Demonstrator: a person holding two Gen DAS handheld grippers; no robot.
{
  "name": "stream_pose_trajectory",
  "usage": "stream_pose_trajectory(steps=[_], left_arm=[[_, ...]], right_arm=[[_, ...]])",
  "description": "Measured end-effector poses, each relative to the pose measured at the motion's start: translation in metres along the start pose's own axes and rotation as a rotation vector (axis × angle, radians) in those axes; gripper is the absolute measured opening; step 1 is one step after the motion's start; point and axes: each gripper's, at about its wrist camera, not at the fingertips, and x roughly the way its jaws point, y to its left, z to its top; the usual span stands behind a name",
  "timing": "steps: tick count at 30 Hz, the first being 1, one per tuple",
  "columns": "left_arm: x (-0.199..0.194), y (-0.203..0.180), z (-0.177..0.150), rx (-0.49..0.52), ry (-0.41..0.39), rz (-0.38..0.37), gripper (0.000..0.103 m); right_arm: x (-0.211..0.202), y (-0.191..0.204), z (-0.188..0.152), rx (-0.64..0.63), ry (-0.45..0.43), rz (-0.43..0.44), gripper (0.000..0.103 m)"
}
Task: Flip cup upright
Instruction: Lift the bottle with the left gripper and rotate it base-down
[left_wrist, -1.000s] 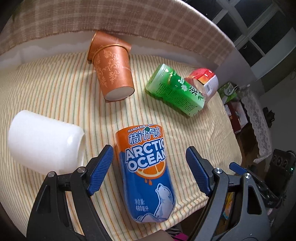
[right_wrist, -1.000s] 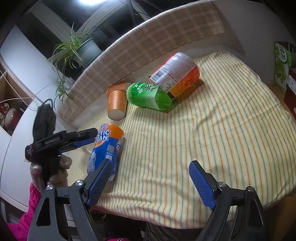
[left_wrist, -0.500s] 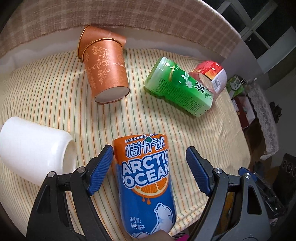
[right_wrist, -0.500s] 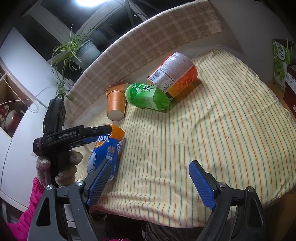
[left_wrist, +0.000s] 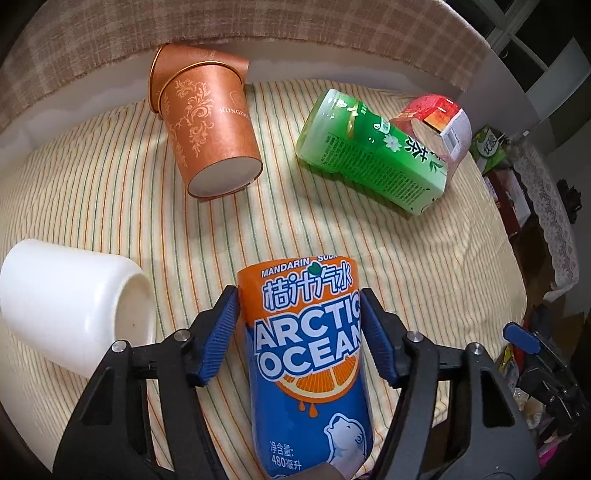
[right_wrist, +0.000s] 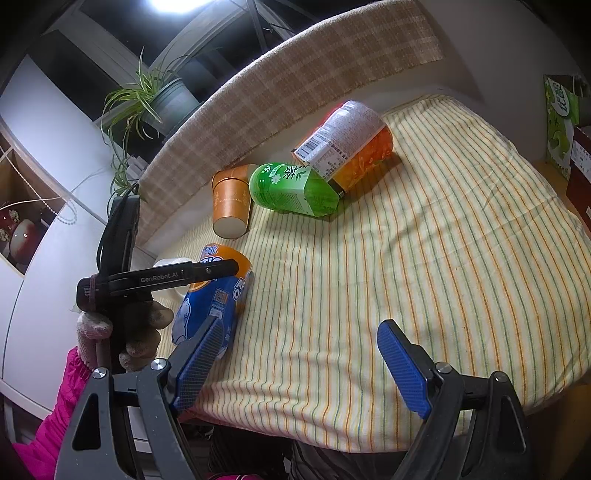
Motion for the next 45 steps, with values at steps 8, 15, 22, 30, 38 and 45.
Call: stream_pose_trajectory(steps=[8, 15, 22, 30, 38, 45], left_arm=[[-0.02, -0.006, -0.006, 0.024, -0.07, 0.004, 0.066], [-0.044, -0.014, -0.012, 0.048, -0.16, 0.019, 0.065], [-0.063, -0.025, -0.024, 0.079, -0.258, 0.054, 0.064], [-0.077, -0.035, -0.034, 0.101, -0.353, 0.091, 0.064], [-0.077, -0.039, -0.042, 0.11, -0.384, 0.099, 0.064], [-0.08, -0.043, -0.052, 0.132, -0.398, 0.104, 0.064]], right_arm=[[0.001, -0.001, 0.001, 0.004, 0.002, 0.001, 0.088], [0.002, 0.004, 0.001, -0.009, -0.002, 0.002, 0.088], [-0.002, 0.011, 0.001, -0.037, -0.027, -0.025, 0.088], [-0.008, 0.023, -0.001, -0.097, -0.062, -0.082, 0.088], [-0.007, 0.022, -0.003, -0.088, -0.06, -0.094, 0.088], [-0.007, 0.024, -0.002, -0.09, -0.058, -0.093, 0.088]])
